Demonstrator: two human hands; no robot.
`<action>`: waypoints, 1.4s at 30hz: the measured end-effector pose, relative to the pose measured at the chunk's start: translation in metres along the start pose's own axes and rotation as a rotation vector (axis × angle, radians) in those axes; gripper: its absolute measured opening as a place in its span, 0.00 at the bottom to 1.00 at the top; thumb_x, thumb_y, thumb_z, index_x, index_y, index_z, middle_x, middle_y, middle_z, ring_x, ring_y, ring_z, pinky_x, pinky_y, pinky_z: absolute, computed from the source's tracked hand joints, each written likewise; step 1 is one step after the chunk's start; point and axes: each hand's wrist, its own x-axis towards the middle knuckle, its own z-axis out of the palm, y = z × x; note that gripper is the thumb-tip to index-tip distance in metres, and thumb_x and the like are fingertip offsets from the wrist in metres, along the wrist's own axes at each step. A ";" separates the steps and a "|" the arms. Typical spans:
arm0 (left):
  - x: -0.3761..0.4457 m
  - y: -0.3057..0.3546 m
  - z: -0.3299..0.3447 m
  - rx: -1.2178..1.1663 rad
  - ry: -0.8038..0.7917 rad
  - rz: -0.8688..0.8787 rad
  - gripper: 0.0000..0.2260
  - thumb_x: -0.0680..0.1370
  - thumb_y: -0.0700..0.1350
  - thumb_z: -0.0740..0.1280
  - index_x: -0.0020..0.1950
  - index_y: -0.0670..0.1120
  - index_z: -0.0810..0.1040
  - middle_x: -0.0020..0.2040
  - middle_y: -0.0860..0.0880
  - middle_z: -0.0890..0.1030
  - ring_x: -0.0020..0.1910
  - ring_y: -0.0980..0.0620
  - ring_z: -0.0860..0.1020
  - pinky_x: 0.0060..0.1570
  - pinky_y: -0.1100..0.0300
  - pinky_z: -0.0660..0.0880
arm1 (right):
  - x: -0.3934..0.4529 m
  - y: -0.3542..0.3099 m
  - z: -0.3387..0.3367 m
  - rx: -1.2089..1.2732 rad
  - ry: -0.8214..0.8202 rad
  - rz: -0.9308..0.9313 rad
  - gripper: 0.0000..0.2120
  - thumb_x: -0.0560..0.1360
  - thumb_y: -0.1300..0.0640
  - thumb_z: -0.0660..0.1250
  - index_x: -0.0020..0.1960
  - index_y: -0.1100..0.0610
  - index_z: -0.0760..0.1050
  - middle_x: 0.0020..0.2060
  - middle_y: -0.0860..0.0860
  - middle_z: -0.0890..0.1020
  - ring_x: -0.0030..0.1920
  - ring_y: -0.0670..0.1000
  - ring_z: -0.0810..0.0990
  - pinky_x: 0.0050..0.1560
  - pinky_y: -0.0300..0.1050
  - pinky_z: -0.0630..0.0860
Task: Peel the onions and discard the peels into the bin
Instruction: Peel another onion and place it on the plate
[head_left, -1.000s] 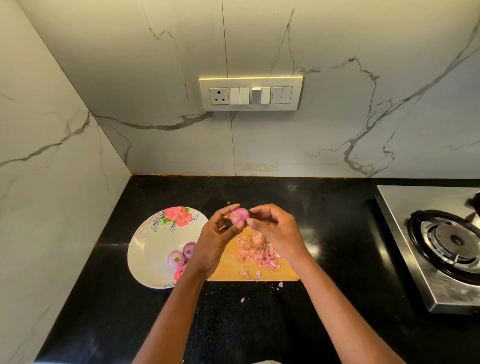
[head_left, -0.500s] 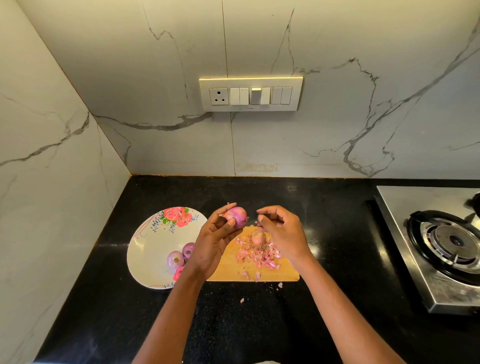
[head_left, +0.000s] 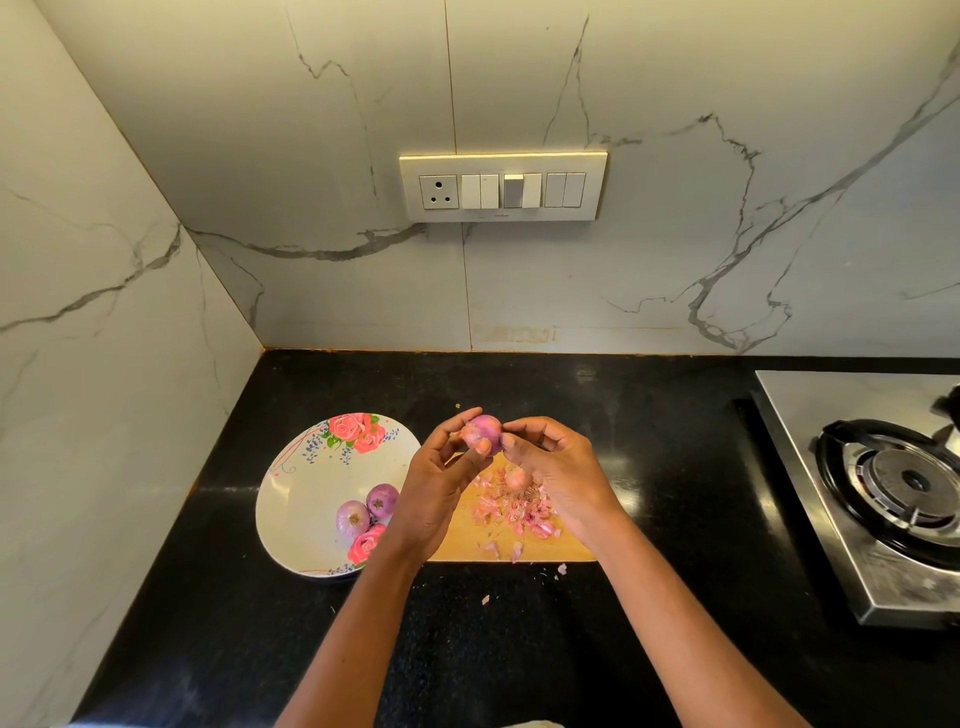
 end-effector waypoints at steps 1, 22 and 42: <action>0.000 -0.001 0.000 -0.011 0.010 0.001 0.23 0.71 0.47 0.73 0.67 0.52 0.77 0.63 0.48 0.81 0.64 0.47 0.80 0.62 0.54 0.78 | 0.000 0.000 0.000 0.032 -0.004 0.005 0.10 0.75 0.63 0.74 0.57 0.60 0.83 0.52 0.55 0.86 0.55 0.53 0.85 0.52 0.41 0.82; 0.003 0.002 -0.011 0.335 -0.044 0.121 0.20 0.79 0.40 0.71 0.70 0.52 0.74 0.65 0.52 0.80 0.63 0.56 0.79 0.55 0.64 0.78 | 0.005 -0.005 -0.007 -0.507 -0.041 -0.339 0.12 0.77 0.55 0.74 0.59 0.54 0.84 0.52 0.44 0.86 0.53 0.40 0.84 0.53 0.35 0.80; -0.004 0.001 -0.012 0.079 -0.056 -0.004 0.22 0.75 0.44 0.72 0.69 0.52 0.76 0.64 0.52 0.82 0.66 0.51 0.79 0.59 0.58 0.77 | 0.004 0.005 -0.008 -0.498 0.044 -0.336 0.06 0.77 0.59 0.73 0.54 0.53 0.85 0.45 0.43 0.86 0.48 0.46 0.86 0.50 0.41 0.82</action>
